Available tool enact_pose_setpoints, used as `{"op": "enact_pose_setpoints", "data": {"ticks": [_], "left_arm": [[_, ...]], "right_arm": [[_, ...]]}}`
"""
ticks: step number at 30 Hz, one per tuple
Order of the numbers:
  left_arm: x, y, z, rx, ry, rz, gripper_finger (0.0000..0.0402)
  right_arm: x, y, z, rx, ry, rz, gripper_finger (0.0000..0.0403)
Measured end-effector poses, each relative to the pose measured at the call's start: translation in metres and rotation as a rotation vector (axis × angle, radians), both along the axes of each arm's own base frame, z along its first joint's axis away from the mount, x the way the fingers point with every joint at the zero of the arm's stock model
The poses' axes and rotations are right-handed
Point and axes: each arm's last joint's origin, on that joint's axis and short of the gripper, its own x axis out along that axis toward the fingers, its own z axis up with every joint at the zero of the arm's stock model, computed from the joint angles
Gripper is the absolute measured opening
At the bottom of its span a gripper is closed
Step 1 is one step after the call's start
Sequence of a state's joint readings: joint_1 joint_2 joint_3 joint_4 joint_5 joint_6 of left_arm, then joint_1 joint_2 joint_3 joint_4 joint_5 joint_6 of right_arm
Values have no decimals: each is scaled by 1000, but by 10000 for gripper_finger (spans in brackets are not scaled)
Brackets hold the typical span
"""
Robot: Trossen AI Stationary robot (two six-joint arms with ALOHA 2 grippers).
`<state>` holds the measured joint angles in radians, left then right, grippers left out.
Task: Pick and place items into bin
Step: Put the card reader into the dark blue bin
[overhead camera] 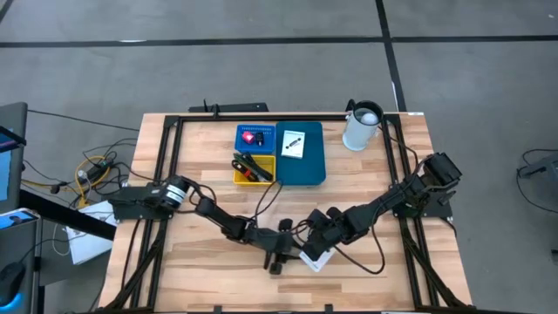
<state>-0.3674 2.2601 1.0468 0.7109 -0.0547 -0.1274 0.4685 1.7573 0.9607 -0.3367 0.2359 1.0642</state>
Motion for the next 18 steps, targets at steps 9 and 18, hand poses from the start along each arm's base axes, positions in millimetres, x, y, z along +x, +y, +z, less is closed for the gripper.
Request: {"op": "enact_pose_setpoints", "data": {"ticks": [9,18], "left_arm": [[1,1,-2,1,-8,-10,144],[1,2,-2,-7,-3,0,100]], "right_arm": [[-2,2,0,-11,4,25,118],[-13,-6,19,-109,299,53,118]]}}
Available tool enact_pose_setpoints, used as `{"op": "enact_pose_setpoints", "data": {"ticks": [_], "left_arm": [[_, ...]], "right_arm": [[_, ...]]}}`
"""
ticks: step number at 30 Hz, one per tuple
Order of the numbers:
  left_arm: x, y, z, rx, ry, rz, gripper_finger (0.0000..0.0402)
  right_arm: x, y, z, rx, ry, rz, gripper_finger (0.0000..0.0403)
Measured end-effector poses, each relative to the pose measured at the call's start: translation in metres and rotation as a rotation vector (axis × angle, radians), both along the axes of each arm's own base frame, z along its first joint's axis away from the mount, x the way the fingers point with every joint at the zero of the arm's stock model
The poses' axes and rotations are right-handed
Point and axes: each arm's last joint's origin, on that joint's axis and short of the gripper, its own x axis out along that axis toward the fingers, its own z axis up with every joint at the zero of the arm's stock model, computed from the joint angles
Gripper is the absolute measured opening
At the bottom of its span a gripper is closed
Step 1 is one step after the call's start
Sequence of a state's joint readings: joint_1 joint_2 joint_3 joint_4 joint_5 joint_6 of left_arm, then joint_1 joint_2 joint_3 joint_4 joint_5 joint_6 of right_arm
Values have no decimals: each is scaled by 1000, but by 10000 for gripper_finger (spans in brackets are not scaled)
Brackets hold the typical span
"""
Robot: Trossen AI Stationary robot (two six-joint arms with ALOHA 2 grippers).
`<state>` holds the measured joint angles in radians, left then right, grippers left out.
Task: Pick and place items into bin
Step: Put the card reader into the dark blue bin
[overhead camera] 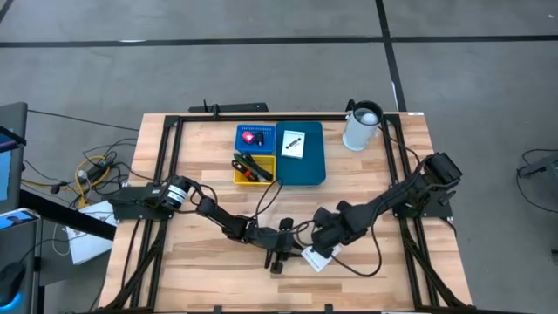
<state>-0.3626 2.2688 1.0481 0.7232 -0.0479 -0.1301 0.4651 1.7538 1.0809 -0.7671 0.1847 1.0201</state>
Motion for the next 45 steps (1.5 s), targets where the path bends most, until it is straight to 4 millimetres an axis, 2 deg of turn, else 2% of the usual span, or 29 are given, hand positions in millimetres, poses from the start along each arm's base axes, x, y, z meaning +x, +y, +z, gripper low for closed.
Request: {"op": "enact_pose_setpoints", "data": {"ticks": [5,8,12,16,24,45], "left_arm": [[0,0,0,-5,1,3,95],[0,0,0,-6,0,2,95],[0,0,0,-8,0,1,95],[0,0,0,-10,-4,-1,95],[0,0,0,-12,-8,12,95],[-1,-1,0,-4,-13,11,95]], "right_arm": [[-7,-2,25,-64,160,-64,118],[-14,1,32,-52,235,-94,118],[-24,5,24,-13,309,-133,118],[-31,6,5,36,320,-177,118],[-29,9,-26,170,174,-178,118],[-14,19,-13,230,94,-105,118]]}}
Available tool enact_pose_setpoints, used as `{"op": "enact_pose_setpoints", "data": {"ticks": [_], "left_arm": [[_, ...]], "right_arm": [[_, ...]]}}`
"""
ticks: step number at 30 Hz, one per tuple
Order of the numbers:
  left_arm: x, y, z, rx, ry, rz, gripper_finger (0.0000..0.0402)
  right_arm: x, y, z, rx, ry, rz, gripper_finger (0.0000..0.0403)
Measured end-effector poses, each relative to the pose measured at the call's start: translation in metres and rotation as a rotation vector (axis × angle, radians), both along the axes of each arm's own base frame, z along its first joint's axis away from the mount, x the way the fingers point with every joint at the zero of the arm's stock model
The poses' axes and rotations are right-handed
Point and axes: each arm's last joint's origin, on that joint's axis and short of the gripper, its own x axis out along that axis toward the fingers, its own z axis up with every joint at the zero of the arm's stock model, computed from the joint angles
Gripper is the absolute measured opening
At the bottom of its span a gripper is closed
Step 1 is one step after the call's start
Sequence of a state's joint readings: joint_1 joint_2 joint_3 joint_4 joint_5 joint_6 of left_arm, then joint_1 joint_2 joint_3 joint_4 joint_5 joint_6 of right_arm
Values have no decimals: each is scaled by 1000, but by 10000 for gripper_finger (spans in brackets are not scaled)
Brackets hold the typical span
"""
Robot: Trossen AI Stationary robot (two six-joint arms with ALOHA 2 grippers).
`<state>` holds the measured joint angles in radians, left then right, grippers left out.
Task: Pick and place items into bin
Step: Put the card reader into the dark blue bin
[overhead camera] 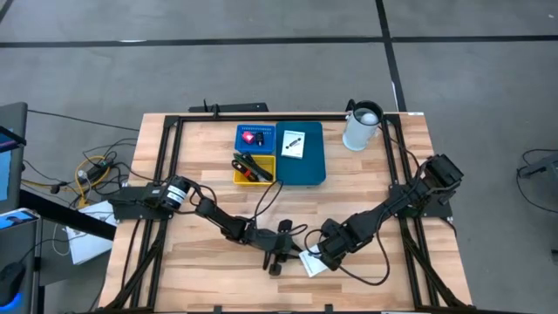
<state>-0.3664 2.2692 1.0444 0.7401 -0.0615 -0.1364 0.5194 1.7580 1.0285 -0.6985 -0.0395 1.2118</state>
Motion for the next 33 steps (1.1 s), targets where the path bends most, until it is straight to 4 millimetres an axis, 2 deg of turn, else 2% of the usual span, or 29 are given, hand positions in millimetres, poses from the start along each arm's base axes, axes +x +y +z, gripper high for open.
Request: {"op": "enact_pose_setpoints", "data": {"ticks": [33], "left_arm": [[1,1,0,13,-4,4,95]], "right_arm": [[12,7,34,-25,-18,85,118]]}}
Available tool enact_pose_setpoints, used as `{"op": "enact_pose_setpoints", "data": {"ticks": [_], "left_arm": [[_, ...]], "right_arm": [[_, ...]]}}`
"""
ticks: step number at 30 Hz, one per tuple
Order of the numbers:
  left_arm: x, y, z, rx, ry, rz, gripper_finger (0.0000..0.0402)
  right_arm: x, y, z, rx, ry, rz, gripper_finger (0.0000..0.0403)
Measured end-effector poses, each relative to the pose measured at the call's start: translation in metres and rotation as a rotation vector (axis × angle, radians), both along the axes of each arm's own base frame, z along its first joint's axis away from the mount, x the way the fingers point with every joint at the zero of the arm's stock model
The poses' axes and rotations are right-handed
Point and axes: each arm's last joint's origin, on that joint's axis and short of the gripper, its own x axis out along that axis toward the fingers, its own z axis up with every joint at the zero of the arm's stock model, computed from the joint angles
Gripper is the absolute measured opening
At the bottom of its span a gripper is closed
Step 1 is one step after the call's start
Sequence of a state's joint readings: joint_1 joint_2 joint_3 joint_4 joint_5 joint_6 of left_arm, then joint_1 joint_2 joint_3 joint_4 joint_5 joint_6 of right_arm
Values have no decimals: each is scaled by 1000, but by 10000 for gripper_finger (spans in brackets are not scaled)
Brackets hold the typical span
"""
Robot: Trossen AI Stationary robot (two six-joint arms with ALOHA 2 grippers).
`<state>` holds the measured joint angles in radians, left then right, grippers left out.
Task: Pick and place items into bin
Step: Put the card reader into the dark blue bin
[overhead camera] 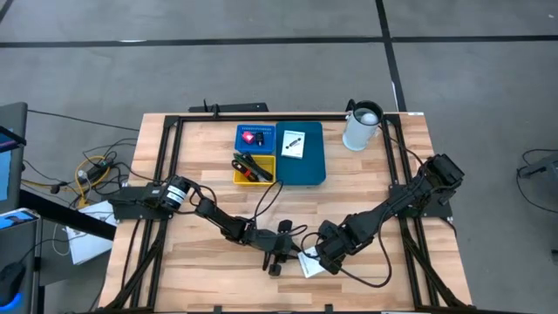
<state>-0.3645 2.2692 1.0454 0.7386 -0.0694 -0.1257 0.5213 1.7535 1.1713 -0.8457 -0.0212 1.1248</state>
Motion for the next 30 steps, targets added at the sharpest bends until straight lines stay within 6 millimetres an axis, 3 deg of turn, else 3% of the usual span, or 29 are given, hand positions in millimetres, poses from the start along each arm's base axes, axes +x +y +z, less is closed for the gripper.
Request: {"op": "enact_pose_setpoints", "data": {"ticks": [15,22,24,26,30], "left_arm": [[0,0,0,4,-1,-1,95],[0,0,0,5,-1,-1,95],[0,0,0,6,-1,-1,95],[1,1,0,6,-3,5,95],[1,1,0,5,-3,11,94]], "right_arm": [[0,0,1,6,-1,0,118],[7,5,15,39,-32,12,118],[13,10,24,81,-86,18,118],[30,20,38,160,-266,18,119],[42,16,46,98,-409,15,119]]}}
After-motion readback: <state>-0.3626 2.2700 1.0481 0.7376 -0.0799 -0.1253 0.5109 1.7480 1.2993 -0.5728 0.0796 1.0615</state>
